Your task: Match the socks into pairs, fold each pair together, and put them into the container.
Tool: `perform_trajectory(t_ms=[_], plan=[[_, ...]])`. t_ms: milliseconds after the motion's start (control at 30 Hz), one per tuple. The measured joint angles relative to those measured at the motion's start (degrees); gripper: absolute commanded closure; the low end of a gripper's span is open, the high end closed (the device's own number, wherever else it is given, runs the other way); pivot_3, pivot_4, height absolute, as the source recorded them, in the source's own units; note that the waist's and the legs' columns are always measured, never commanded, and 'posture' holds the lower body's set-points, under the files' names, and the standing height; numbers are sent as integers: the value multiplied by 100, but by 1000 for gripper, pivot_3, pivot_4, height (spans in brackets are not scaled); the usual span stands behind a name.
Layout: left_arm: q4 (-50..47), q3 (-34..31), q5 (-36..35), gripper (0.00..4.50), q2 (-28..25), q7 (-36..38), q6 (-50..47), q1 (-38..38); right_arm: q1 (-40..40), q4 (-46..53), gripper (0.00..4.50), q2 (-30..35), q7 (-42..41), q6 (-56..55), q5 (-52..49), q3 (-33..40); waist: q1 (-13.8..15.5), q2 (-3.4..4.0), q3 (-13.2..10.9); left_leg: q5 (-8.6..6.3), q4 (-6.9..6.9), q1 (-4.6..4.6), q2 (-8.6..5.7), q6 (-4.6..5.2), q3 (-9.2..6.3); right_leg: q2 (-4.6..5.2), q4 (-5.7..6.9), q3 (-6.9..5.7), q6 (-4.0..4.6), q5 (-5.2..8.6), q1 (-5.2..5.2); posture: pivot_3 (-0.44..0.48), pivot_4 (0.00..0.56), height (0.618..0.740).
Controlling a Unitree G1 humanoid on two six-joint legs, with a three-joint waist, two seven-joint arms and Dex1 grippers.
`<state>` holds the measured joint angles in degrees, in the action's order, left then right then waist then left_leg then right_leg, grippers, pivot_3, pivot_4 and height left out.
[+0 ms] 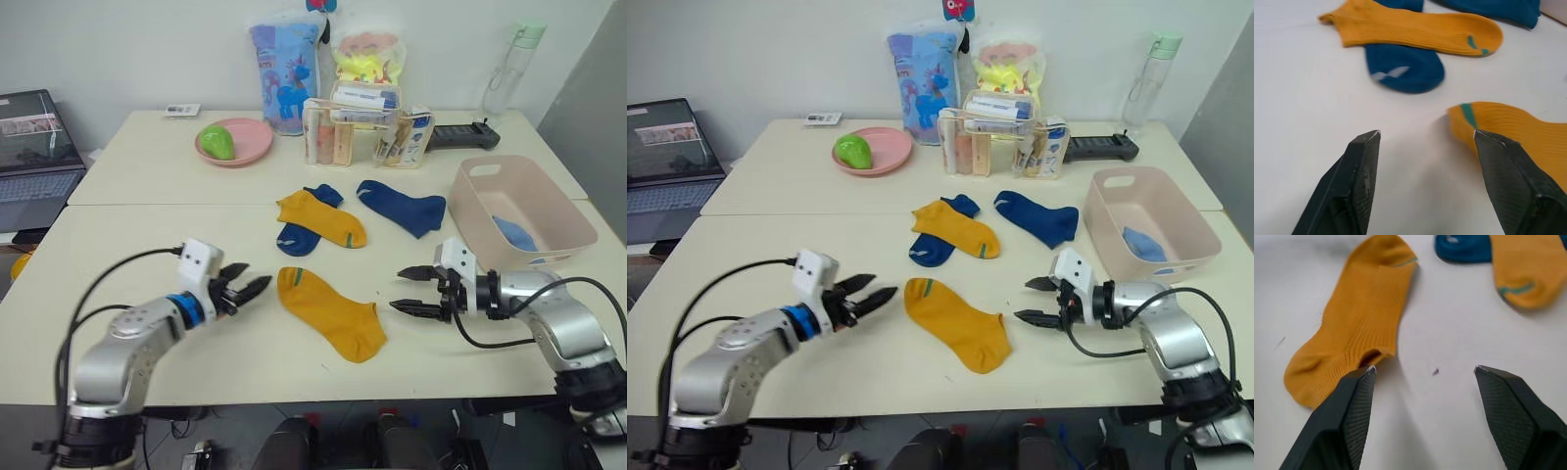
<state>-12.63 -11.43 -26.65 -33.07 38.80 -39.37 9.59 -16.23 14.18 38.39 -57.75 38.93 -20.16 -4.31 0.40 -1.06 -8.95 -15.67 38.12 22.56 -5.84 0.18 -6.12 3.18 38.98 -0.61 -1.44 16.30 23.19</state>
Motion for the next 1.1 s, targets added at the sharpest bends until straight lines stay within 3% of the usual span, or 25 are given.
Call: perform_trajectory(t_ms=[200, 367, 467, 733, 1100], plan=[[678, 482, 111, 1356, -88, 440, 167, 583, 485, 1061, 972, -152, 730, 1515, -555, -54, -5, 0, 0, 0, -1, 0, 0, 0, 3, 0, 0, 2, 0, 0, 1, 0, 150, 740], [1260, 1098, 420, 1356, -96, 824, 461, 1078, 538, 1338, 972, -764, 1483, 2283, -827, -65, -25, 0, 0, 0, -3, 0, 2, 0, 3, -2, 0, 0, 0, 0, 2, 0, 150, 740], [1410, 1343, 573, 1961, -121, 977, 525, 1110, 570, 1386, 1599, -965, 1751, 2427, -885, -137, -47, 0, 0, 0, -3, 0, 2, 0, 5, -2, -2, 3, 0, 0, 4, 0, 150, 740], [1545, 1351, 659, 4497, -121, 1076, 641, 1089, 601, 1389, 4389, -1030, 1948, 2531, -1109, -123, -51, 0, 0, 0, -4, 0, 3, 0, 3, -3, 0, 1, -1, 0, 4, 0, 150, 740], [505, 942, 271, 4500, -118, 823, 190, 139, 159, 920, 4487, -631, 1804, 2527, -1321, 132, -53, 0, 0, -1, -4, -1, 5, 1, 6, -4, 0, 3, 0, 0, 3, 0, 150, 740]])
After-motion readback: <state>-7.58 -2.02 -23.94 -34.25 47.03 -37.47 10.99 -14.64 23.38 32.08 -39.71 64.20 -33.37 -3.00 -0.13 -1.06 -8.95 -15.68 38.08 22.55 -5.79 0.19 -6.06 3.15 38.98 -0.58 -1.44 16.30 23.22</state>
